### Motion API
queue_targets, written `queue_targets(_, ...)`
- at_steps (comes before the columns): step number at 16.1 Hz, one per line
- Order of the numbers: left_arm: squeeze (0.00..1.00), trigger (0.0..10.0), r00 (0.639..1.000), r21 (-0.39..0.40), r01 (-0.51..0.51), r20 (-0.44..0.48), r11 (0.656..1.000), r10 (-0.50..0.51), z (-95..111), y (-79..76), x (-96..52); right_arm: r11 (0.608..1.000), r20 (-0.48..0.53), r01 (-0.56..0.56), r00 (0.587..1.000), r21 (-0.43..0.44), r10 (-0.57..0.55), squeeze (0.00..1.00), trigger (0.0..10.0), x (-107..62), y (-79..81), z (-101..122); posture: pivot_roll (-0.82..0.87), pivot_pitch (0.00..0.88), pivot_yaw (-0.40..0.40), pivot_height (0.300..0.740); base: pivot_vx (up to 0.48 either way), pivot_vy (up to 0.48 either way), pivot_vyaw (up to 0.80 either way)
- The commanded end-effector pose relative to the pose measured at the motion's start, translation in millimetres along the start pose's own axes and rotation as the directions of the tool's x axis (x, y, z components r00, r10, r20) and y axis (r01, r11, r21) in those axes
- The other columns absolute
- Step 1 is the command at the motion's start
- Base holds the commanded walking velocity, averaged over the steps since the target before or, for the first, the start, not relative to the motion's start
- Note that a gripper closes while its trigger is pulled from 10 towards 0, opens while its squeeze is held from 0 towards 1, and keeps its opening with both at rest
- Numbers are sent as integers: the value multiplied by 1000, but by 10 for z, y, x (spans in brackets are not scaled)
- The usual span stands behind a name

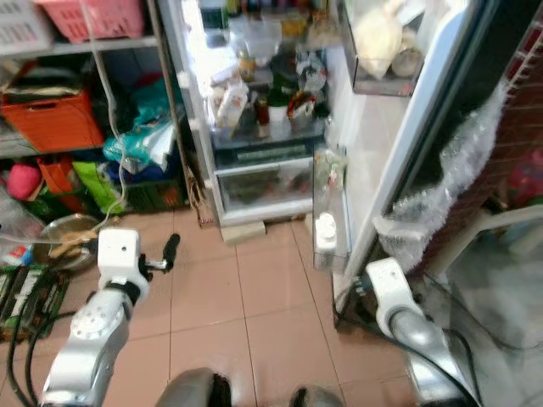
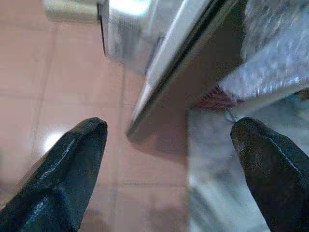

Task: Restocking fridge

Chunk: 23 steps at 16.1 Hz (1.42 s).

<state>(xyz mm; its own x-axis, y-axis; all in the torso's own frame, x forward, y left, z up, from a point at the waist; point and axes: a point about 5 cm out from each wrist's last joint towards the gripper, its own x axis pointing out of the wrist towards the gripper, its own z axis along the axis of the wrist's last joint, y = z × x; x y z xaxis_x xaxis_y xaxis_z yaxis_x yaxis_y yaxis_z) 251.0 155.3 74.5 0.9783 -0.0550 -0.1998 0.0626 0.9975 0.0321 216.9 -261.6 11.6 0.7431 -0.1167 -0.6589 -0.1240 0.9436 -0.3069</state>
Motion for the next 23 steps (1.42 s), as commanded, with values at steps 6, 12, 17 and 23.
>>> queue_targets(6, 0, 10000, 1000, -23, 16, 7, 1000, -16, -18, 1, -28, 982, 328, 102, 933, 159, -150, 0, 10000, 71, -116, 778, 62, 16, 18, 740, 0, 0, 0)
queue_targets(12, 0, 10000, 999, -28, 21, 25, 999, -21, 12, -30, -4, 923, 516, 148, 792, 354, -325, 0, 10000, 45, -138, 1335, 65, 0, 26, 740, 0, 0, 0)
queue_targets(17, 0, 10000, 1000, -23, 18, 26, 1000, -17, 21, -39, 10, 887, 535, 186, 738, 423, -410, 0, 10000, 124, -167, 1809, 83, 3, 24, 740, 0, 0, 0)
queue_targets(23, 0, 10000, 1000, -17, 9, 20, 1000, -9, 15, -34, 5, 905, 608, 64, 721, 420, -333, 0, 10000, 175, 13, 2202, 92, 5, 23, 740, 0, 0, 0)
